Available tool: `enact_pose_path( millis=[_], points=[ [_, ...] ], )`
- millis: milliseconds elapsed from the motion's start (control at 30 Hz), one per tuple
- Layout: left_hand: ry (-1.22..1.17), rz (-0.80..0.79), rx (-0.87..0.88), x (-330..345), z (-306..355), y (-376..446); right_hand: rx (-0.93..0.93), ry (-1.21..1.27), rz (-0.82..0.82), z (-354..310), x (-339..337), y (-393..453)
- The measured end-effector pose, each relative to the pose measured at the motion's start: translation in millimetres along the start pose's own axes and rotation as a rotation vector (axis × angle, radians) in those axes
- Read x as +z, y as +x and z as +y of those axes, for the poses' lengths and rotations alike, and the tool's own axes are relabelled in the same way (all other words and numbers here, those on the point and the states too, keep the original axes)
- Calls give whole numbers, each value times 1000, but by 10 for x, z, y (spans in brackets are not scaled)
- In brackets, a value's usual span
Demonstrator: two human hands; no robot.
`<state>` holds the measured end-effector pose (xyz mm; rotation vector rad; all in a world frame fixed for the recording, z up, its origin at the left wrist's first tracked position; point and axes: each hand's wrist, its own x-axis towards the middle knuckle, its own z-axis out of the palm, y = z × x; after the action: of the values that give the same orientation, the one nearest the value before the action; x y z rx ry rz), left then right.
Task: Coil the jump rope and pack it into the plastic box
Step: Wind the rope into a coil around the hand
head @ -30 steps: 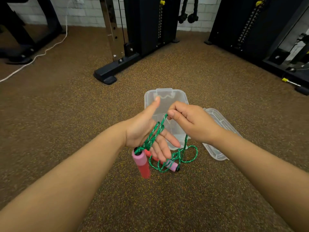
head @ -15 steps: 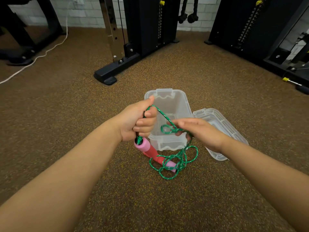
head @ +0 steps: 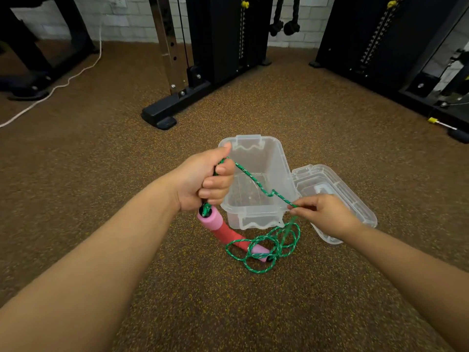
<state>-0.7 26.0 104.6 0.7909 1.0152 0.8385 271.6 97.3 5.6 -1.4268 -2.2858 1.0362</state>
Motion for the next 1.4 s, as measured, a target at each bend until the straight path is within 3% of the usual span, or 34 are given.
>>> enact_pose_path(
  millis=[233,333,633,733,867,1000,1033,1100,1167,1233,1300,1400],
  points=[
    [88,-216,-166,190,-126,68,-266,422,-248,-685,229,59],
    [89,-287,-187,189,-107,60,-284,605,-301,-915,307,75],
    [-75,-120,-44,-32,17,-16,-62,518,-438,-670,79,-15],
    [-62,-88,-40,-60,1,-6,15,389,-366,-602,-5,-19],
    [-30,-76,-62,-14,-35,28,184,222,-105,-539,-29,64],
    [-42,-68,-63,24,-18,27,54,71,249,-526,53,31],
    [-39,-75,-69,38,-23,27,48,48,247,-525,69,21],
    [-20,-106,-101,88,-53,32,64,53,87,-565,97,30],
    [19,-139,-144,164,-96,47,-29,201,-128,-681,133,52],
    [57,-151,-163,223,-120,60,-181,438,-228,-819,192,70],
    [49,-146,-163,240,-97,54,-233,567,-204,-924,231,66],
    [-8,-116,-139,203,-43,22,-145,700,-154,-882,272,45]
  ],
)
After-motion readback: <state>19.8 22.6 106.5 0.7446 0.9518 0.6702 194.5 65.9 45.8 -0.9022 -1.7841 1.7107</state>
